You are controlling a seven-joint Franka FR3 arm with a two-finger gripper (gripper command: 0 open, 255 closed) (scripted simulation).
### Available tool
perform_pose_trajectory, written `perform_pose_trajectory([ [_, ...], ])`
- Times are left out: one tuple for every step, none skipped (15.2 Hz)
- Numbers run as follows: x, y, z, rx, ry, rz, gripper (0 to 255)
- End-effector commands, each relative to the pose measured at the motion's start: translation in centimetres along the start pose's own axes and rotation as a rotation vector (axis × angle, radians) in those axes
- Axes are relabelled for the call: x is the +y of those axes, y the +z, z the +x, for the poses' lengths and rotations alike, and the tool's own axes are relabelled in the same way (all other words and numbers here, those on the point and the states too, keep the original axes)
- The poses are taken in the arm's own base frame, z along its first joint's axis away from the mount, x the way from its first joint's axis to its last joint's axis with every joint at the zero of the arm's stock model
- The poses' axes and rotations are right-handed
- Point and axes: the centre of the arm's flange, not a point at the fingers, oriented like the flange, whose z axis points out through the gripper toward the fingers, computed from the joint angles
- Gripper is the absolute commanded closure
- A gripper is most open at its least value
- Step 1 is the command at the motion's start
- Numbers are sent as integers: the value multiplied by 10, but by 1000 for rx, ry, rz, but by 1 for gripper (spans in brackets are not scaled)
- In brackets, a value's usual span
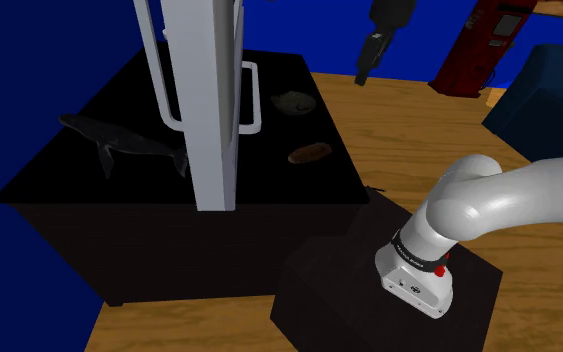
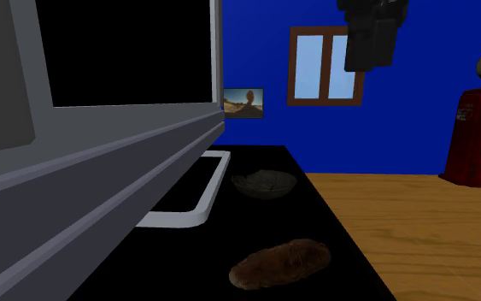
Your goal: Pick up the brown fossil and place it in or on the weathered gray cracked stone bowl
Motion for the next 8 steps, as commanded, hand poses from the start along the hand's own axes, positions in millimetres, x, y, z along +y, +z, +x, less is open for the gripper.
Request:
perform_pose_trajectory([
  [0, 0, 0, 0, 0, 0, 0],
  [0, 13, 3, 3, -50, 5, 0],
  [0, 25, 7, 6, -100, 10, 0],
  [0, 38, 10, 9, -150, 16, 0],
  [-1, 50, 14, 12, -200, 21, 0],
  [-2, 63, 17, 15, -250, 26, 0],
  [-3, 76, 21, 18, -300, 31, 0],
  [-4, 88, 24, 21, -349, 36, 0],
])
